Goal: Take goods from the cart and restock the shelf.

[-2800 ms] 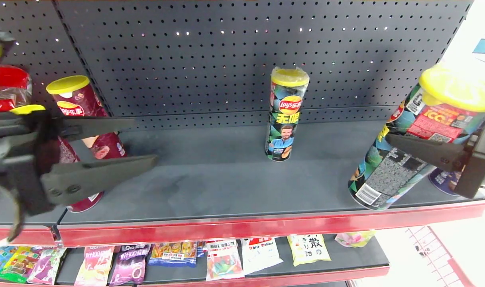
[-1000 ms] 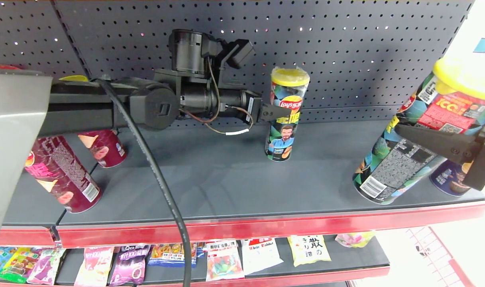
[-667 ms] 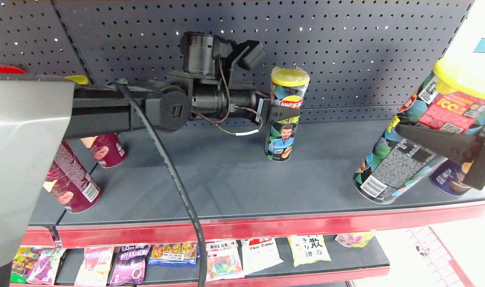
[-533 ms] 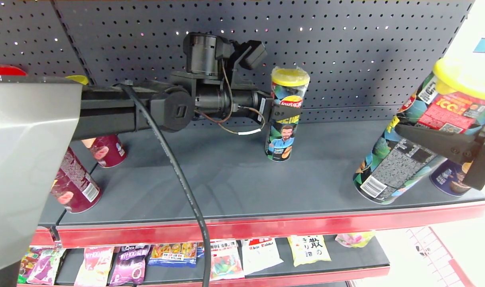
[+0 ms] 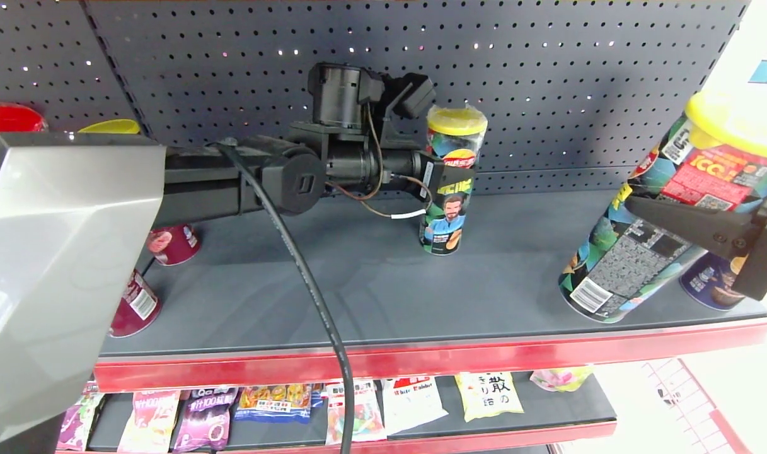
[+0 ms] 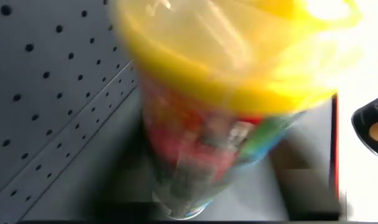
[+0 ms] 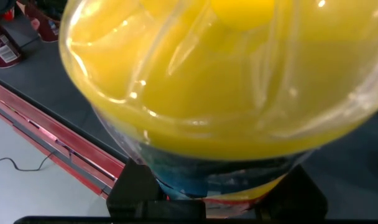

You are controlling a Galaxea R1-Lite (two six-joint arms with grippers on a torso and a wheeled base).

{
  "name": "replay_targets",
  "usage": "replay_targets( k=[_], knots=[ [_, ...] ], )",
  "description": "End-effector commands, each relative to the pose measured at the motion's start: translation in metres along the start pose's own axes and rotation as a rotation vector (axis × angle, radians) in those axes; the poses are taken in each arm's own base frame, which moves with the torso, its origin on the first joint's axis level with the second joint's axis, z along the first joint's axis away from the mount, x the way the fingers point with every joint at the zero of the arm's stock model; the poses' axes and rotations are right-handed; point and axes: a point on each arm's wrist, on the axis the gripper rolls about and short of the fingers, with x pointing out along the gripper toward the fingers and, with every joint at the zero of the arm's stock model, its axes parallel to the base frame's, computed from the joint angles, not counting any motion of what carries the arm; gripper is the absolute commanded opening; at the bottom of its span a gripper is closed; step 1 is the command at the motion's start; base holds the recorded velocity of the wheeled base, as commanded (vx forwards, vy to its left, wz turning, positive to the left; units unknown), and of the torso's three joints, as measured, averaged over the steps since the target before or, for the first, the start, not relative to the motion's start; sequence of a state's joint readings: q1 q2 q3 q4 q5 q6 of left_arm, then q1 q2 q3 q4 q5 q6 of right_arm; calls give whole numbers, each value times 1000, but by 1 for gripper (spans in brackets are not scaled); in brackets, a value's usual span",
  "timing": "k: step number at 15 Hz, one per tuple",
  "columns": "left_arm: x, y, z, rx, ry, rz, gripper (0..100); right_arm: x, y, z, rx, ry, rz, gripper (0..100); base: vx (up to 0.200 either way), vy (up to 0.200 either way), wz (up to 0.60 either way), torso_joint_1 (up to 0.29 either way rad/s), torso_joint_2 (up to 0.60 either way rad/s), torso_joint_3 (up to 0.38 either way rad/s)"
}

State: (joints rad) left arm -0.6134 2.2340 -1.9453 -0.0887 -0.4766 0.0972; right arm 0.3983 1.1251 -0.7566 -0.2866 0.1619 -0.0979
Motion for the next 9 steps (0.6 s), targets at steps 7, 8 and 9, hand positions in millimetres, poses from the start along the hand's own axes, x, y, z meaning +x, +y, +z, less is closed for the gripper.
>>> replay_targets(
  k=[7,8,9],
  knots=[
    [-22,-4,22,16,-45,-50,0,1,0,2,-1,-5,2,0,0,0,0,0,0,0],
    [-27,-7,24,14,-42,-54,0,1,0,2,-1,-5,2,0,0,0,0,0,0,0],
    [-35,-15,26,13,-36,-68,0,1,0,2,-1,-5,2,0,0,0,0,0,0,0]
  ],
)
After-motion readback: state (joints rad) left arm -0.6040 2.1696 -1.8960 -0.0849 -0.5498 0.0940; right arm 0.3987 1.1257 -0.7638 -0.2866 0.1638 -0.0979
